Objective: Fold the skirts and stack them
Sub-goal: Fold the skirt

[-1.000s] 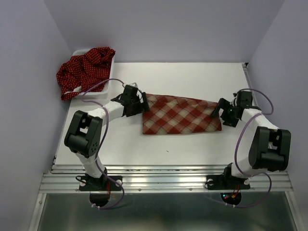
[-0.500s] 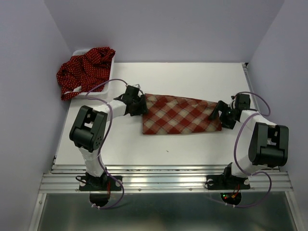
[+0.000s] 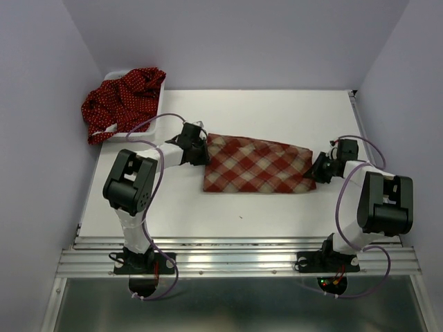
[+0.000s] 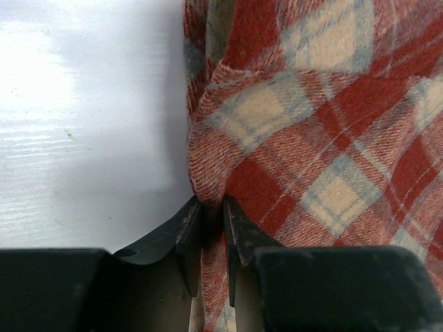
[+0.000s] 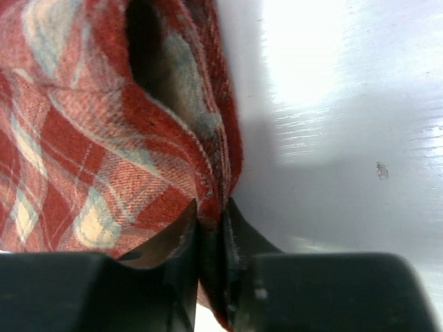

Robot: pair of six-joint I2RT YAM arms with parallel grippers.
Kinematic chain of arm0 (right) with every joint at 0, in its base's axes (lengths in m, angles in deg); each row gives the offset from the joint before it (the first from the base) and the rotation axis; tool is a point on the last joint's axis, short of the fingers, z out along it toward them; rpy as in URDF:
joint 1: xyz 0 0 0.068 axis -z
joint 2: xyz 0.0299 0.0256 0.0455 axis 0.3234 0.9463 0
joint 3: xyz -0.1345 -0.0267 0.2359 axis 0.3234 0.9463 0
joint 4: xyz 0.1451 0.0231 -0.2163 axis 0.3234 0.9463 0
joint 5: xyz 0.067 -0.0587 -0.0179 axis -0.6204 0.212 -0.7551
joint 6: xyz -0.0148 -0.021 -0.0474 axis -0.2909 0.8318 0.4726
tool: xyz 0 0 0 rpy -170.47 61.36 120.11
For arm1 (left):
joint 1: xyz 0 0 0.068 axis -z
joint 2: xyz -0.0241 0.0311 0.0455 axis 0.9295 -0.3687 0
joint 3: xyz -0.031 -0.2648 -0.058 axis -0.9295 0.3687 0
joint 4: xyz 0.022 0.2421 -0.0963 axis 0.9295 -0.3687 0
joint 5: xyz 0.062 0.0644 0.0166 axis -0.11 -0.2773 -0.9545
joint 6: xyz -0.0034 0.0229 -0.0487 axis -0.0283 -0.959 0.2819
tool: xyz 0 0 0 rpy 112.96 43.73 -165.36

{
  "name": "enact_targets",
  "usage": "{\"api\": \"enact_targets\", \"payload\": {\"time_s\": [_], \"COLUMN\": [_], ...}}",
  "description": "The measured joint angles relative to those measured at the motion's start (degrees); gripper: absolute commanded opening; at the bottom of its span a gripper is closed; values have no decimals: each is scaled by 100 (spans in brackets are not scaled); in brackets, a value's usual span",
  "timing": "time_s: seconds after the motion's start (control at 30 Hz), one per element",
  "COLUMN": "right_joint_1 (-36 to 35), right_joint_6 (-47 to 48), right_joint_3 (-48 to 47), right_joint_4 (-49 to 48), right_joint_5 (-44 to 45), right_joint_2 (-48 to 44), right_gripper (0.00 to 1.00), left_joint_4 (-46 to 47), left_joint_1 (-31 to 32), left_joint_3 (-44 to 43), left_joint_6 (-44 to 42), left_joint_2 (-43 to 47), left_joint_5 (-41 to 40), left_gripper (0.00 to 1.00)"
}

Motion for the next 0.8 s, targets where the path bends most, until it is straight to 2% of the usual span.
{"api": "enact_targets", "payload": {"time_s": [0.03, 0.1, 0.13, 0.27, 0.5, 0.63, 0.8], "right_joint_1": [0, 0, 0, 0, -149, -693, -1749], "right_joint_6": [9, 15, 35, 92, 348, 509, 501], "right_joint_3": [0, 0, -2, -74, -1147, -1871, -3064], "right_joint_4": [-2, -2, 2, 136, 879, 1346, 2391], "right_joint_5": [-22, -37, -39, 46, 778, 1453, 2557], "right_joint_2": [0, -4, -13, -140, -520, -610, -354], "right_gripper": [10, 5, 1, 1, 1, 1, 1], "left_joint_4": [15, 52, 90, 149, 208, 343, 391], "left_joint_1": [2, 4, 7, 55, 348, 479, 516], "left_joint_3": [-17, -46, -55, -142, -326, -437, -442], "left_joint_6": [4, 4, 13, 35, 142, 339, 603], "left_joint_2": [-22, -68, -85, -166, -330, -466, -483], "left_joint_5": [20, 52, 81, 133, 173, 232, 227], "left_gripper": [21, 19, 12, 11, 9, 9, 9]}}
